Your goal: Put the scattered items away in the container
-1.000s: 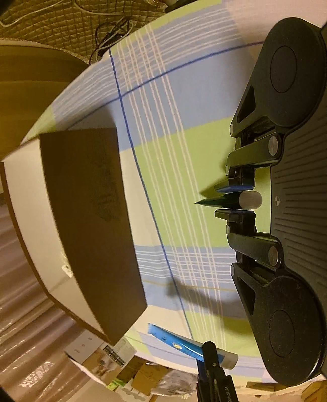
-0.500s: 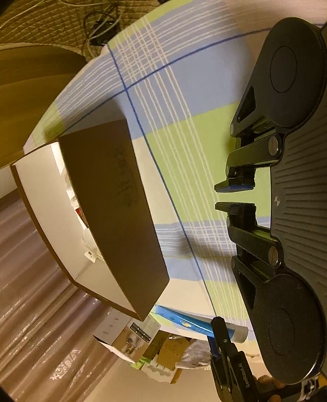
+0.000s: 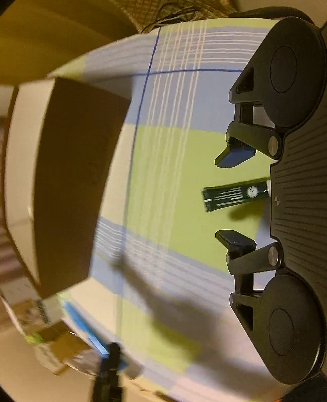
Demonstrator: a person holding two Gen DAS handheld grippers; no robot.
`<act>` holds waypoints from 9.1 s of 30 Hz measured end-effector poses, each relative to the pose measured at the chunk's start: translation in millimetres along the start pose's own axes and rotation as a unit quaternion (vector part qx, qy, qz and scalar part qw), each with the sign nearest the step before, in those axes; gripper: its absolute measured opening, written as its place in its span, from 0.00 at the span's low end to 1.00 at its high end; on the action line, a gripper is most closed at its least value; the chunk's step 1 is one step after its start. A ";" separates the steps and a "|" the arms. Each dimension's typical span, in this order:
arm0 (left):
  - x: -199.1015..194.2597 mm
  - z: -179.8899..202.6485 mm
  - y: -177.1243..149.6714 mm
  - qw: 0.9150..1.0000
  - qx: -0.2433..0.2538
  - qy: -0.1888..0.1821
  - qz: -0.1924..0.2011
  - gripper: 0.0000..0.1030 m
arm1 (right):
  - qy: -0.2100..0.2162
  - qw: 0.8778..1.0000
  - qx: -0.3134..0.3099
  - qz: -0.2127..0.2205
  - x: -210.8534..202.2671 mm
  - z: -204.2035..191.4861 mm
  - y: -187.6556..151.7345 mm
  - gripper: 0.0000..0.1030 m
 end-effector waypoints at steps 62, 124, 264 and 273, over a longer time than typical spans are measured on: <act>-2.2 1.1 98.1 0.997 0.039 -0.014 0.068 0.26 | 0.071 0.988 0.061 0.122 -89.7 47.0 136.8 0.18; 136.5 -40.3 177.7 0.987 0.112 -0.077 -0.083 0.26 | 0.026 0.996 0.060 0.056 17.7 106.8 212.4 0.18; -40.9 48.1 97.5 0.991 -0.019 0.123 0.040 0.89 | -0.074 0.983 0.143 0.089 -114.4 29.5 138.1 0.88; -52.9 56.3 84.5 0.988 -0.030 0.141 0.059 0.89 | -0.080 0.983 0.134 0.101 -126.1 24.5 129.3 0.88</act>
Point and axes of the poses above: each gripper's, at about its wrist camera, not at the fingertips, and x roughly the way its jaws point, z to its right, y to its top, the point moved 8 cm from there along x, roughly the way its jaws point, and after that the axes turned 9 degrees about -y, right-handed, at the moved point
